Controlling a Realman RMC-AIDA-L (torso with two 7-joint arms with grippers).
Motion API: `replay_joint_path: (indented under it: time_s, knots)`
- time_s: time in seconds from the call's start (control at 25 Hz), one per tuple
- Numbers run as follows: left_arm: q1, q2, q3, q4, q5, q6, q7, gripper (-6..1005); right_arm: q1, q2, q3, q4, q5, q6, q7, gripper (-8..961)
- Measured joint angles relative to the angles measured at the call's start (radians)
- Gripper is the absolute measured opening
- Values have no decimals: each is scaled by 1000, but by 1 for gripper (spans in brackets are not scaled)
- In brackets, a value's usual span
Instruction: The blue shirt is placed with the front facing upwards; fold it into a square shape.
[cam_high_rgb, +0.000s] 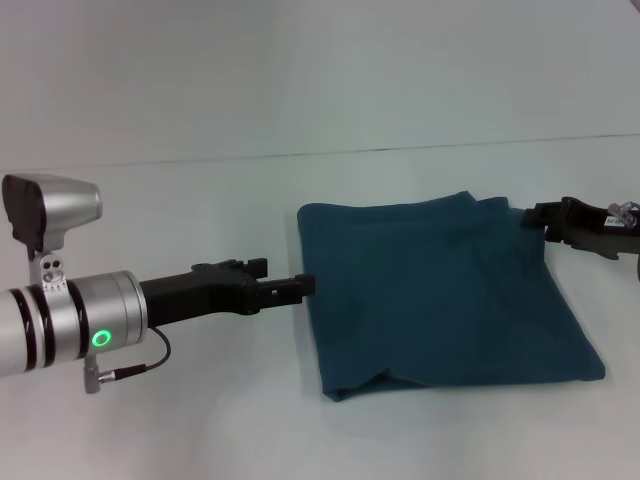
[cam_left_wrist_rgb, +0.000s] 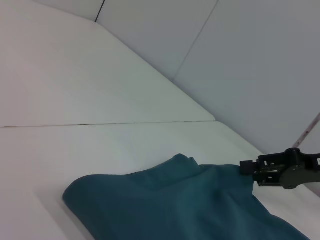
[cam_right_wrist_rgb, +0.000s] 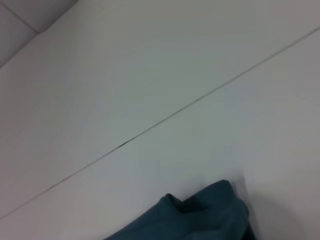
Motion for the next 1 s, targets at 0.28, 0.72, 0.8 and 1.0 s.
replay_joint_path:
  time_s: [0.28,0.72,0.8,1.0]
  knots:
    - [-2,1,4,11,3,0,1,841,24,2,10,98,93,79,-47,453]
    - [-4,1,7,23,15,-1,4,839,71,25,5,130,182,167,-99,452]
    - [-3,0,7,23,15,-2,8,839,81,26,8,146,198,178,-124,452]
    - [-3,0,2,22,15,-2,10,838,79,39,9,152,278,192,-233,452]
